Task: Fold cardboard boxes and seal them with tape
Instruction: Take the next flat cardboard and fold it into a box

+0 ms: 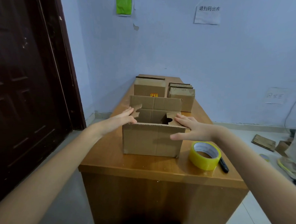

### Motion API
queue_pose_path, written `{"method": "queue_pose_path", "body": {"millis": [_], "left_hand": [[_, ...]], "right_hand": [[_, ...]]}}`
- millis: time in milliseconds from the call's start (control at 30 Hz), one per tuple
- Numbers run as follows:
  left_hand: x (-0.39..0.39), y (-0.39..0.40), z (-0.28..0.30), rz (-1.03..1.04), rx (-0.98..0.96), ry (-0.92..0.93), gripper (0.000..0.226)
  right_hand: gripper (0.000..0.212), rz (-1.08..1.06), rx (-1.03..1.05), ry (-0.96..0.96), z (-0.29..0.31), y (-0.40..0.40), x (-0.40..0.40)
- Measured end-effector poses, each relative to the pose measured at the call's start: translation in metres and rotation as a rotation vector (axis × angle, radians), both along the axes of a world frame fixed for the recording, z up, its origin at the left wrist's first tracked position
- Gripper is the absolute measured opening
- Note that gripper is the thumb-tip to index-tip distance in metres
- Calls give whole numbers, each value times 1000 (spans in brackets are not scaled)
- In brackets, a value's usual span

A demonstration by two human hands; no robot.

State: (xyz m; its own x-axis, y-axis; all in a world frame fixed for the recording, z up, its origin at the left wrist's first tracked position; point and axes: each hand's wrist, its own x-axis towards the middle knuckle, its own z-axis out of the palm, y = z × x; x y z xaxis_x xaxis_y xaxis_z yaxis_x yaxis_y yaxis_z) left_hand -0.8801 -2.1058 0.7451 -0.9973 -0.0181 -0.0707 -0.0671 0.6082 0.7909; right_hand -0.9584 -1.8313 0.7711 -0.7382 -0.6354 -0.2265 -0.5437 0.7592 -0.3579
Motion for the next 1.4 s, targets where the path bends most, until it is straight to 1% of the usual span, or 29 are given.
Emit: {"method": "queue_pose_path", "body": {"millis": [133, 200, 267, 333, 433, 533, 633, 667, 767, 833, 900, 967, 1100, 1233, 1333, 1400], "left_hand": [[3, -2, 5, -33, -72, -44, 91], [4, -4, 7, -66, -114, -65, 104], [2, -8, 8, -88, -151, -83, 125], [1, -13, 7, -108, -167, -87, 131], [0, -14, 3, -95, -149, -56, 121], [-4, -19, -2, 53, -42, -83, 102], [-6, -29, -5, 113, 40, -65, 107], [-6, -30, -5, 117, 41, -43, 102], [-9, -26, -7, 101, 24, 32, 70], [-11, -22, -9, 109, 16, 106, 58], [-11, -18, -11, 112, 32, 203, 43], [-13, -16, -15, 127, 59, 264, 39], [-19, -13, -13, 132, 96, 271, 42], [-22, -14, -8, 146, 117, 227, 41], [-23, -17, -9, 162, 162, 216, 46], [-24, -17, -10, 179, 204, 224, 59]], "right_hand": [[92, 61, 23, 63, -4, 1, -4], [88, 59, 3, 62, -6, 1, -6], [81, 30, -37, 39, -7, 0, -8], [75, -12, -111, -6, -8, 0, -7], [66, -71, -235, -70, -7, 3, -2], [59, -116, -343, -129, -8, 7, -1], [53, -76, -420, -67, -17, 7, -12], [49, -70, -450, -35, -21, 7, -15], [31, -106, -585, 53, -30, 6, -21], [25, -150, -701, 88, -36, 4, -23], [30, -185, -784, 103, -42, 3, -26], [38, -213, -819, 98, -42, 2, -28], [61, -186, -760, 67, -32, -1, -30], [82, -119, -747, -30, -23, -5, -36], [89, -111, -717, -70, -20, -7, -39], [91, -116, -752, -110, -21, -6, -41]]}}
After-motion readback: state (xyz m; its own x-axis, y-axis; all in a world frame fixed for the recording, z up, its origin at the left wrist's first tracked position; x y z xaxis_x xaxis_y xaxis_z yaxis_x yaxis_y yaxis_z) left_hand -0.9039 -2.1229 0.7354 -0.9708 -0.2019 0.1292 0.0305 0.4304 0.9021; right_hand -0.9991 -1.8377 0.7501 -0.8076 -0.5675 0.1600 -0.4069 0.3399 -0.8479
